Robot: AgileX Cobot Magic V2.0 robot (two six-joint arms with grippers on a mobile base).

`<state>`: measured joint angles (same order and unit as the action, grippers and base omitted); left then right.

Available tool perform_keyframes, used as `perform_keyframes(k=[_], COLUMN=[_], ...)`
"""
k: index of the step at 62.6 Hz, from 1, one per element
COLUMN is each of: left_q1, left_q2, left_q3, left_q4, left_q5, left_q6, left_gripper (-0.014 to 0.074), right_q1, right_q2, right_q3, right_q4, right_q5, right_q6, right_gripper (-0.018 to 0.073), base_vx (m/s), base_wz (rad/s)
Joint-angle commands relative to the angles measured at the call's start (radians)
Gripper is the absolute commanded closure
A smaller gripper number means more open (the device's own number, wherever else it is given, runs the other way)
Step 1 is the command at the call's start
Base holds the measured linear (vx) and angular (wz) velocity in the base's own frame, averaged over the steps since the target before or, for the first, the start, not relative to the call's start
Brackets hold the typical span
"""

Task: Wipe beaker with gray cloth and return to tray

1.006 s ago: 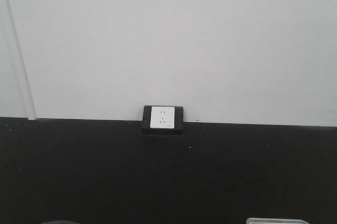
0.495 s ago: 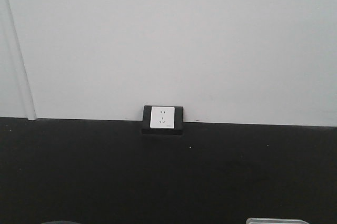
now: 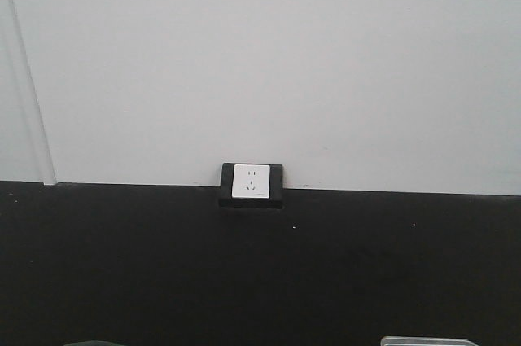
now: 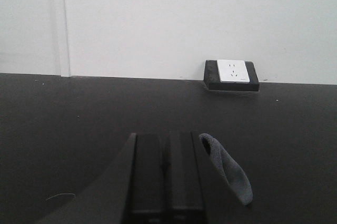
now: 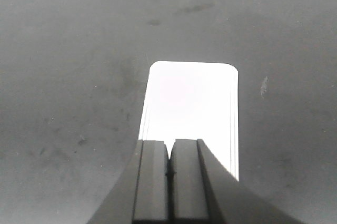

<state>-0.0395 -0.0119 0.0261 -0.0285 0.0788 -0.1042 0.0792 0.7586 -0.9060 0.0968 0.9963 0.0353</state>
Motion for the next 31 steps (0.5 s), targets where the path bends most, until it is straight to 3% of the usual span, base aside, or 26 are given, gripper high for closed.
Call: perform_keyframes(k=[1,22,31], left_q1=[0.003,0.003,0.003], left_q2=[-0.017,-0.017,-0.017], left_q3=[0.031,0.031,0.031], left_q4=[-0.009,-0.009,-0.009], left_q5=[-0.079,-0.079,-0.079], left_q6=[0.001,0.001,0.001], left_gripper=[0.0603,0.0603,0.0603], right_q1=[-0.003,-0.003,-0.023], right_q2=[-0.005,-0.033,-0.183], right_q3=[-0.027,-0.011,0.154], right_q4=[0.002,-0.022,-0.116], right_q5=[-0.061,-0.086,-0.326], right_q6=[-0.011,-0.012,-0.011], right_gripper=[0.0571,0.0571,0.0571], base_vx=[0.0,0.0,0.0], base_wz=[0.0,0.0,0.0])
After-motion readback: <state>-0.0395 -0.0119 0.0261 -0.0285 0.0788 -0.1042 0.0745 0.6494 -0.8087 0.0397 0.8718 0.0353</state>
